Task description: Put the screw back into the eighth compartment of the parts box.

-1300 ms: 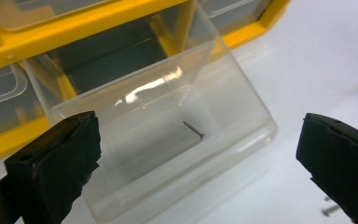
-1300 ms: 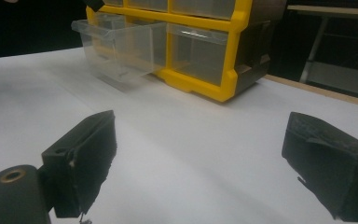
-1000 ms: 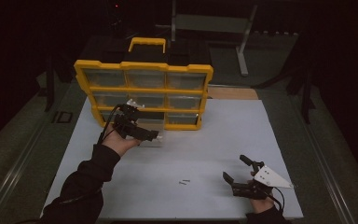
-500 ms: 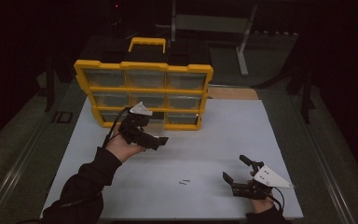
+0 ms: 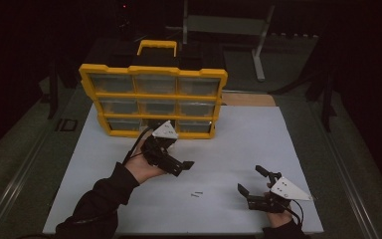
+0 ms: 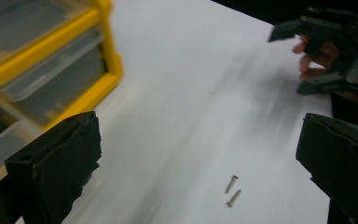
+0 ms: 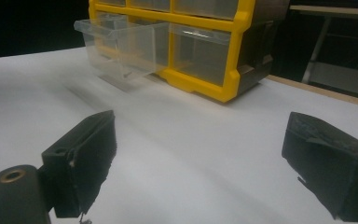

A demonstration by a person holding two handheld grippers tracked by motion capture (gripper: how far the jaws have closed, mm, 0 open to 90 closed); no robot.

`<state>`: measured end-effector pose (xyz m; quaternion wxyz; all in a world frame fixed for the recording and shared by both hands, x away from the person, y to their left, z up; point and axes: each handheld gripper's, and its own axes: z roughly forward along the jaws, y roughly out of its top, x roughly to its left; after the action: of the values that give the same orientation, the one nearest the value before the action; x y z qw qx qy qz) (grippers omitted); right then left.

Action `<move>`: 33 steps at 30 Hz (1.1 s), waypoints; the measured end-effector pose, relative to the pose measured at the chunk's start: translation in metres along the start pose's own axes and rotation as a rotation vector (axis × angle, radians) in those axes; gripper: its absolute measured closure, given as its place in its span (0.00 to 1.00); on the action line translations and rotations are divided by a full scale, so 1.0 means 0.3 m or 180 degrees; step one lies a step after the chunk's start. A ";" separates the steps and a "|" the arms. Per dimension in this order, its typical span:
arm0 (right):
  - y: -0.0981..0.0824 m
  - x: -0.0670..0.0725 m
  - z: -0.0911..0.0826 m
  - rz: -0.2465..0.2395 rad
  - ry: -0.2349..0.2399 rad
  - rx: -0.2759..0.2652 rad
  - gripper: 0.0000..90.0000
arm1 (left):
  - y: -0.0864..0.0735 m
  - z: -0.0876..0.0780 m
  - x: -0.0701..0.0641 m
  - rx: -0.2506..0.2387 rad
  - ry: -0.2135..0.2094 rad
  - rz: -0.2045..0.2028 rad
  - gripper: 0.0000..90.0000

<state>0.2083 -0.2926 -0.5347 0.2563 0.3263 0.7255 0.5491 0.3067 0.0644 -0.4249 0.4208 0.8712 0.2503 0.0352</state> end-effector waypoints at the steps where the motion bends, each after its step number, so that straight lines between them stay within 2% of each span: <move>1: 0.000 0.000 0.000 0.0004 0.0001 -0.0004 0.11 | -0.001 0.009 -0.005 0.0011 -0.0012 0.0015 0.00; 10: 0.000 0.000 0.000 0.0001 0.0007 -0.0007 0.11 | -0.022 0.088 -0.058 0.0057 -0.0312 0.0170 0.00; 16: 0.000 0.001 0.000 -0.0010 0.0005 0.0000 0.11 | -0.044 0.141 -0.076 0.0145 -0.0450 0.0254 0.01; 20: 0.000 -0.001 0.000 -0.0008 0.0007 -0.0008 0.11 | -0.066 0.175 -0.084 0.0216 -0.0505 0.0317 0.06; 25: 0.001 0.000 -0.001 -0.0011 0.0010 -0.0014 0.11 | -0.086 0.201 -0.089 0.0210 -0.0603 0.0377 0.16; 27: 0.001 0.000 -0.002 -0.0004 0.0010 -0.0009 0.11 | -0.093 0.210 -0.092 0.0242 -0.0588 0.0418 0.18; 32: 0.001 0.001 -0.001 -0.0005 0.0015 -0.0009 0.11 | -0.119 0.237 -0.094 0.0325 -0.0638 0.0533 0.34; 33: 0.001 0.000 -0.001 -0.0004 0.0016 -0.0008 0.11 | -0.124 0.243 -0.094 0.0332 -0.0650 0.0517 0.36</move>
<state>0.2080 -0.2927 -0.5344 0.2552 0.3242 0.7256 0.5507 0.2868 0.0186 -0.4956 0.3940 0.9084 0.1364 -0.0328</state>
